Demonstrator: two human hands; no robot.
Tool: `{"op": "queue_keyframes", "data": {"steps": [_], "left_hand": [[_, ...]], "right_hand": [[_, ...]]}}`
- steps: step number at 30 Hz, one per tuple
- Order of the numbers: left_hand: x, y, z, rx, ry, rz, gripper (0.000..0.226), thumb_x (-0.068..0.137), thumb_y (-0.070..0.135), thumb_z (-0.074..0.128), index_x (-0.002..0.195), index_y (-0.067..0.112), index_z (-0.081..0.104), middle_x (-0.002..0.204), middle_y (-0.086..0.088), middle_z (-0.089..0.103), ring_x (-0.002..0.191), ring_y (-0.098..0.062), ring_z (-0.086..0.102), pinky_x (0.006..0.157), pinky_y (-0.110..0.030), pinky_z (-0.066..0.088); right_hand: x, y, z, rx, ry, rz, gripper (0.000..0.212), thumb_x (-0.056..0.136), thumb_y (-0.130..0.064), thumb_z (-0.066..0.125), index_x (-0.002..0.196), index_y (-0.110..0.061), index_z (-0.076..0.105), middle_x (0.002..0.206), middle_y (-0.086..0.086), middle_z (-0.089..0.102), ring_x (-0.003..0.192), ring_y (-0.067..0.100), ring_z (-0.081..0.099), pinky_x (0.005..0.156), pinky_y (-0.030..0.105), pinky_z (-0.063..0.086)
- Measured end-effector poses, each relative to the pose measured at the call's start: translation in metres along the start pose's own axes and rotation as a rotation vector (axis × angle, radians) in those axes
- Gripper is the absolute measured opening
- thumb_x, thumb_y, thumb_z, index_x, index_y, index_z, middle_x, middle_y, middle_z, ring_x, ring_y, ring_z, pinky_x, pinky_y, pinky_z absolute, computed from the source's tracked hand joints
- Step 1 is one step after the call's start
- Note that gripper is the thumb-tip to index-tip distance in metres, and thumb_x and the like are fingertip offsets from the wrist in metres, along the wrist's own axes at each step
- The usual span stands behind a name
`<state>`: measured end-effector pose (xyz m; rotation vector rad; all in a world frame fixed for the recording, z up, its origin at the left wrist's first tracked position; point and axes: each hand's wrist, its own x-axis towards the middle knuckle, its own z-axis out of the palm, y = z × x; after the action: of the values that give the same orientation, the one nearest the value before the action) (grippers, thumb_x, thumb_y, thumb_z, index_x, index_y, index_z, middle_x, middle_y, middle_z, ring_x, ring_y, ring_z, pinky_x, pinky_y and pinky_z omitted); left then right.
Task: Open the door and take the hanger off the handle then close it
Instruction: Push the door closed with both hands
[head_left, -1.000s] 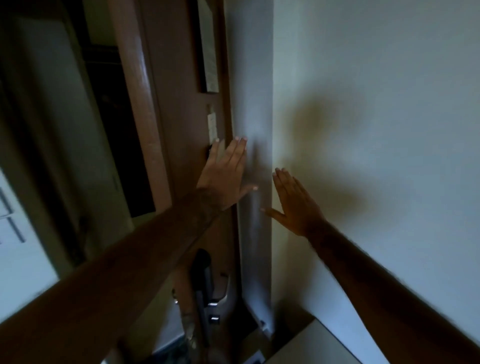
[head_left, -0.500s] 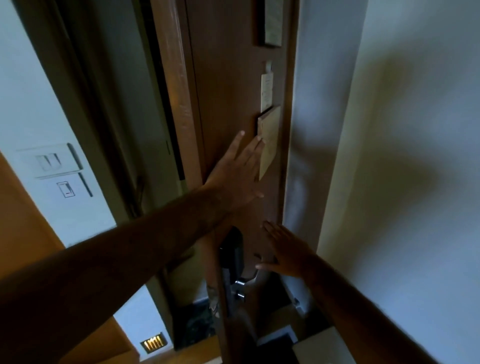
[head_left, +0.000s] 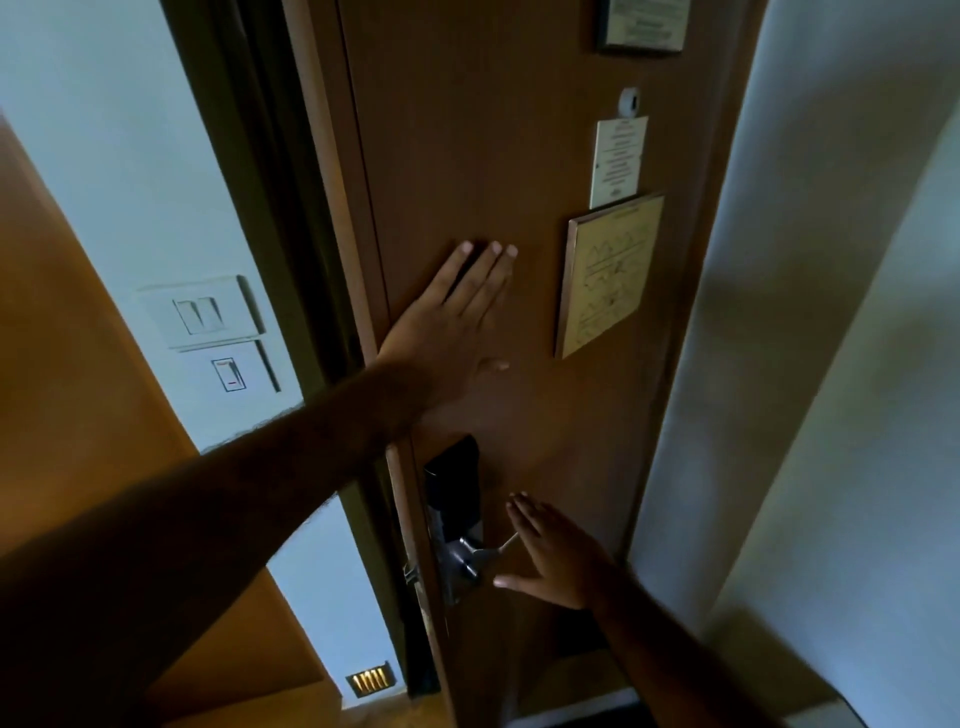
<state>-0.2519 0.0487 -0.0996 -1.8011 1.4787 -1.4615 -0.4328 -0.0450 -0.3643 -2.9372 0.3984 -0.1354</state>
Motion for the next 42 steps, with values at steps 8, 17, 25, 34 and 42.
{"op": "queue_keyframes", "data": {"steps": [8, 17, 25, 34, 42], "left_hand": [[0.001, -0.039, 0.135, -0.147, 0.154, -0.356, 0.095, 0.106, 0.067, 0.024, 0.165, -0.005, 0.007, 0.176, -0.022, 0.002, 0.165, -0.035, 0.008, 0.133, -0.052, 0.003], [0.027, -0.047, 0.271, -0.305, 0.260, -0.636, 0.084, 0.109, 0.064, 0.029, 0.167, 0.004, 0.020, 0.175, -0.015, 0.019, 0.164, -0.029, 0.019, 0.132, -0.054, 0.006], [0.065, -0.033, 0.347, -0.423, 0.308, -0.840, 0.082, 0.109, 0.064, 0.032, 0.167, 0.010, 0.012, 0.174, -0.011, 0.024, 0.162, -0.029, 0.022, 0.131, -0.058, 0.008], [0.086, -0.037, 0.399, -0.389, 0.319, -0.865, 0.084, 0.108, 0.066, 0.034, 0.167, 0.010, 0.013, 0.174, -0.010, 0.025, 0.162, -0.028, 0.020, 0.130, -0.059, 0.008], [0.095, -0.039, 0.410, -0.376, 0.305, -0.900, 0.083, 0.106, 0.066, 0.041, 0.163, 0.007, 0.033, 0.171, -0.012, 0.034, 0.159, -0.032, 0.031, 0.128, -0.063, 0.018]], "right_hand": [[0.122, -0.019, 0.039, 0.098, 0.038, 0.119, 0.103, 0.095, -0.079, 0.039, 0.167, -0.015, 0.001, 0.175, 0.005, -0.005, 0.161, 0.024, 0.008, 0.129, 0.039, 0.018], [0.248, -0.029, 0.078, 0.218, -0.003, 0.225, 0.112, 0.088, -0.083, 0.049, 0.167, -0.020, -0.001, 0.176, 0.004, -0.005, 0.161, 0.024, 0.008, 0.127, 0.040, 0.023], [0.324, -0.018, 0.080, 0.167, -0.055, 0.219, 0.113, 0.088, -0.074, 0.058, 0.166, -0.015, -0.001, 0.175, 0.006, -0.006, 0.161, 0.025, 0.000, 0.127, 0.039, 0.014], [0.370, -0.007, 0.091, 0.181, -0.005, 0.236, 0.107, 0.087, -0.061, 0.064, 0.166, -0.014, 0.008, 0.175, 0.010, 0.008, 0.160, 0.030, 0.012, 0.126, 0.040, 0.015], [0.382, 0.002, 0.093, 0.195, -0.002, 0.189, 0.110, 0.090, -0.066, 0.059, 0.166, -0.015, -0.004, 0.175, 0.005, -0.009, 0.161, 0.024, -0.003, 0.126, 0.034, 0.006]]}}
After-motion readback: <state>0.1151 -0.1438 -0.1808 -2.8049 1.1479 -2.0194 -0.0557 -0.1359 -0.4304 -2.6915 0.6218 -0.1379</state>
